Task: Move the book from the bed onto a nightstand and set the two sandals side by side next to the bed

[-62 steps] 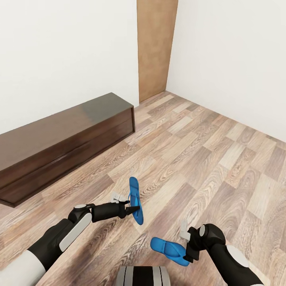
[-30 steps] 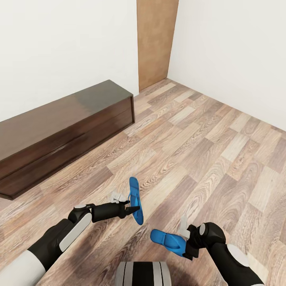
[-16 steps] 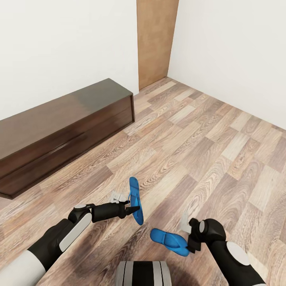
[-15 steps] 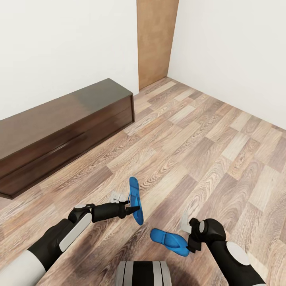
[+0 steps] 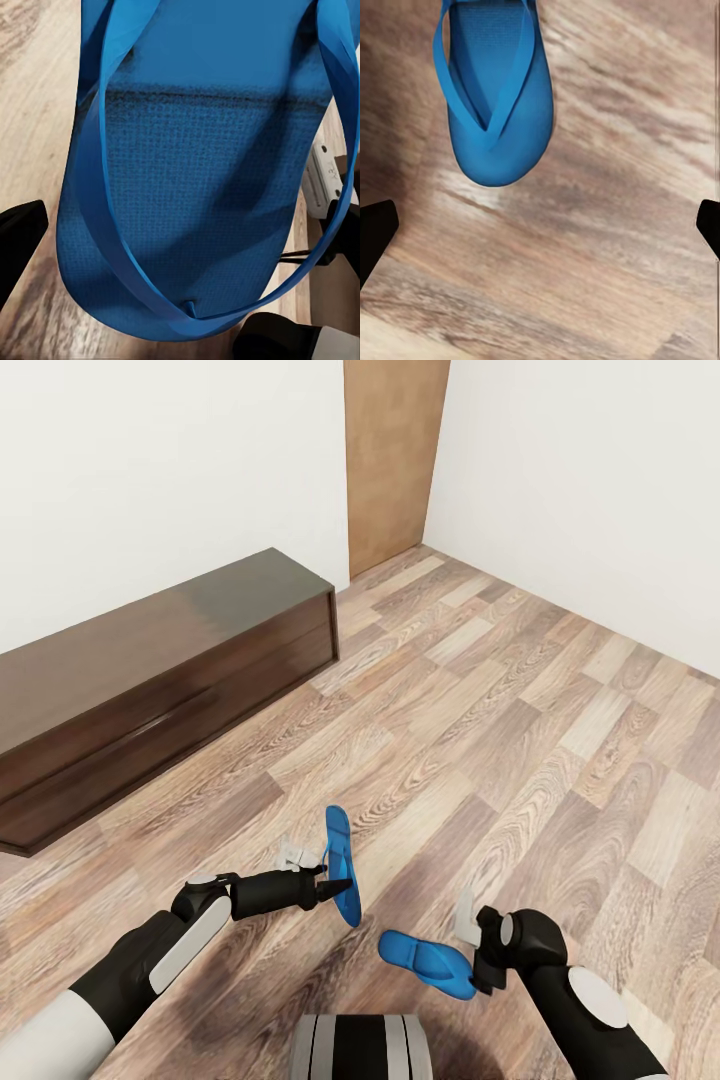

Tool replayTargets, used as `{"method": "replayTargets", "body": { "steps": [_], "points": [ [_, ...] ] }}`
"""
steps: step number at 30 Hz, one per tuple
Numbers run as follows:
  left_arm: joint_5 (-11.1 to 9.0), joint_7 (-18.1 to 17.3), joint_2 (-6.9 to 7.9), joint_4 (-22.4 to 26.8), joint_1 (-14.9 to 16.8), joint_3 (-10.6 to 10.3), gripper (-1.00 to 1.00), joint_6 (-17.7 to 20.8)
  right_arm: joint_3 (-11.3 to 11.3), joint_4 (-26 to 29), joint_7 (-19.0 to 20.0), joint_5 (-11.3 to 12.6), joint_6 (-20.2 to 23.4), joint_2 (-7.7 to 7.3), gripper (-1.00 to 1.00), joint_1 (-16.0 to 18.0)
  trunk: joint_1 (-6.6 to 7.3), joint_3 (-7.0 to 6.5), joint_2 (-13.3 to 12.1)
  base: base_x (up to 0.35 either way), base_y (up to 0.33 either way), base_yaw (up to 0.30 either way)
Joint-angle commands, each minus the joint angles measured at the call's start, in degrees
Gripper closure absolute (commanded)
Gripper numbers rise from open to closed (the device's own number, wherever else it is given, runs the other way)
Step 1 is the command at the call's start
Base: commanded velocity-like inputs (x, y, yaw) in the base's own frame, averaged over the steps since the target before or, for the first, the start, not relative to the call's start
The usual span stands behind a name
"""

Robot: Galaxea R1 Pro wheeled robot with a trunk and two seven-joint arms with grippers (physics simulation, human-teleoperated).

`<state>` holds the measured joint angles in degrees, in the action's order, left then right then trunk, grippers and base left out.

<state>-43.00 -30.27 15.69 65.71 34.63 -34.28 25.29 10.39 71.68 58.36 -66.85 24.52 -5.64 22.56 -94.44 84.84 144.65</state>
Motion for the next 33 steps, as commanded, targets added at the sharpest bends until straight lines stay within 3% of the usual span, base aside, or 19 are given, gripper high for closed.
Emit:
{"method": "replayTargets", "body": {
  "steps": [1, 9, 13, 23, 33],
  "points": [
    [-0.6, 0.12, 0.04, 0.04, 0.03, -0.08, 1.0, 0.46, 0.16, 0.25, 0.27, -0.2, 0.44, -0.02, -1.0, 0.03, 0.01, 0.04, 0.02, 0.0, 0.0, 0.0],
    [-0.6, 0.16, 0.04, 0.04, 0.02, -0.1, 1.0, 0.46, 0.16, 3.05, 0.25, -0.38, 0.48, 0.27, -1.0, 0.03, 0.01, 0.04, 0.02, 0.0, 0.0, 0.0],
    [-0.61, 0.14, 0.0, 0.04, 0.02, -0.15, 1.0, 0.46, 0.16, 4.41, 0.25, -1.77, 0.52, 0.38, -1.0, 0.03, 0.01, 0.04, 0.02, 0.0, 0.0, 0.0],
    [-0.6, 0.19, -0.64, 0.04, 0.01, -0.16, 1.0, 0.46, 0.26, 4.61, 0.21, -2.31, 0.53, 1.83, -1.0, 0.03, 0.01, 0.04, 0.02, 0.0, 0.0, 0.0],
    [-0.6, 0.17, -0.74, 0.04, 0.03, -0.16, 1.0, 0.46, 0.34, 4.63, 0.18, -2.32, 0.54, 2.02, -1.0, 0.03, 0.01, 0.04, 0.02, 0.0, 0.0, 0.0]
  ]
}}
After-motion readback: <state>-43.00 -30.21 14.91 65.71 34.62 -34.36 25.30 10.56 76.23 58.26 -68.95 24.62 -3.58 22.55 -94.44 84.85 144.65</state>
